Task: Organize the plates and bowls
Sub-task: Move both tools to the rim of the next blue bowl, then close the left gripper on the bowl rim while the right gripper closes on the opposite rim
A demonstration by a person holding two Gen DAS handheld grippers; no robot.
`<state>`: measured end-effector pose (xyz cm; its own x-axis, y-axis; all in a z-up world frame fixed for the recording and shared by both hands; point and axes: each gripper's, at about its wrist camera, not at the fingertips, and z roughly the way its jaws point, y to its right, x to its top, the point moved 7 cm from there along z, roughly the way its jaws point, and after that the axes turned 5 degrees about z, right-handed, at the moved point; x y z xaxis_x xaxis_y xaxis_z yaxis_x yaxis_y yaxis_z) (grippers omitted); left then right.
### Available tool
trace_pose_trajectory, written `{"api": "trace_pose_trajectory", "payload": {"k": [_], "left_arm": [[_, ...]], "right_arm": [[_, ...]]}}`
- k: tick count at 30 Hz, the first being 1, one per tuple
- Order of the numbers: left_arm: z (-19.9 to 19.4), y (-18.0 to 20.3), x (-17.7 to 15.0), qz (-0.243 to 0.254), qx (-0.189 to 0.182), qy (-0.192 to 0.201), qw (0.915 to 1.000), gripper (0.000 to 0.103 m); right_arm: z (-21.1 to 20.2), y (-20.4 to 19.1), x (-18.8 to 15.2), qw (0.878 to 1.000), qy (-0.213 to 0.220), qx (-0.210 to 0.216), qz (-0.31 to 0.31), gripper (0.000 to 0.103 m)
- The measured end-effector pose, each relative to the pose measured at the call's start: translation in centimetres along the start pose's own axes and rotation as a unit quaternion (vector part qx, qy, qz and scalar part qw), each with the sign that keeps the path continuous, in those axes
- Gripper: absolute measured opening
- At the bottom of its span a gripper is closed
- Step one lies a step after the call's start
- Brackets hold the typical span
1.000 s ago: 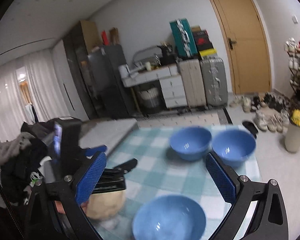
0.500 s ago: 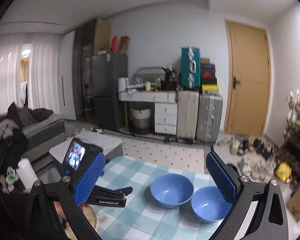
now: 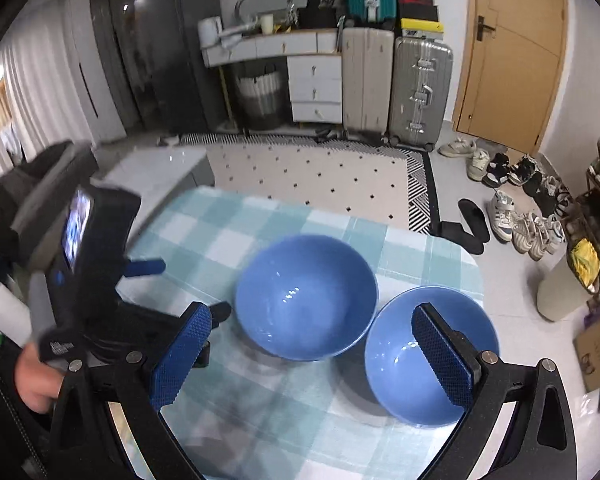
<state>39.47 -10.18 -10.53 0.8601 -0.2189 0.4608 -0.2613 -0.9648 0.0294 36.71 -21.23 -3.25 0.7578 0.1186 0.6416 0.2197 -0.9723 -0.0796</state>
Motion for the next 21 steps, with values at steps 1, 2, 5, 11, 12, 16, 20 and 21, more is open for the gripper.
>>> {"api": "trace_pose_trajectory", "payload": {"k": [1,2,5,11,12,16,20,21], "left_arm": [[0.6,-0.1,0.1,0.001,0.001,-0.003,1.0000,0.103],[1.2,0.0,0.3,0.004,0.000,-0.006,1.0000,0.103],[2.7,0.5,0.9,0.021,-0.002,-0.014,0.9997,0.100],[5.0,0.7,1.4,0.021,-0.030,-0.036,0.9987,0.088],[5.3,0.7,1.4,0.019,-0.035,-0.038,0.9985,0.086],[6.6,0.7,1.2,0.007,-0.065,-0.057,0.9962,0.033],[7.3,1.0,0.8,0.009,-0.077,-0.070,0.9945,0.026],[7.3,1.0,0.8,0.007,-0.079,-0.071,0.9943,0.020]], "right_arm": [[1.0,0.4,-0.3,1.000,-0.006,0.002,0.004,0.102],[1.8,0.6,-0.4,1.000,-0.009,0.006,0.008,0.102],[3.8,1.2,-1.2,1.000,-0.017,0.011,0.020,0.102],[6.6,2.2,-2.3,0.999,-0.030,0.020,0.041,0.102],[7.0,2.3,-2.5,0.998,-0.033,0.019,0.042,0.102],[8.7,2.7,-3.0,0.998,-0.048,0.010,0.045,0.102],[10.0,3.0,-3.3,0.997,-0.060,0.012,0.057,0.102],[10.4,3.1,-3.4,0.996,-0.064,0.012,0.060,0.102]]}}
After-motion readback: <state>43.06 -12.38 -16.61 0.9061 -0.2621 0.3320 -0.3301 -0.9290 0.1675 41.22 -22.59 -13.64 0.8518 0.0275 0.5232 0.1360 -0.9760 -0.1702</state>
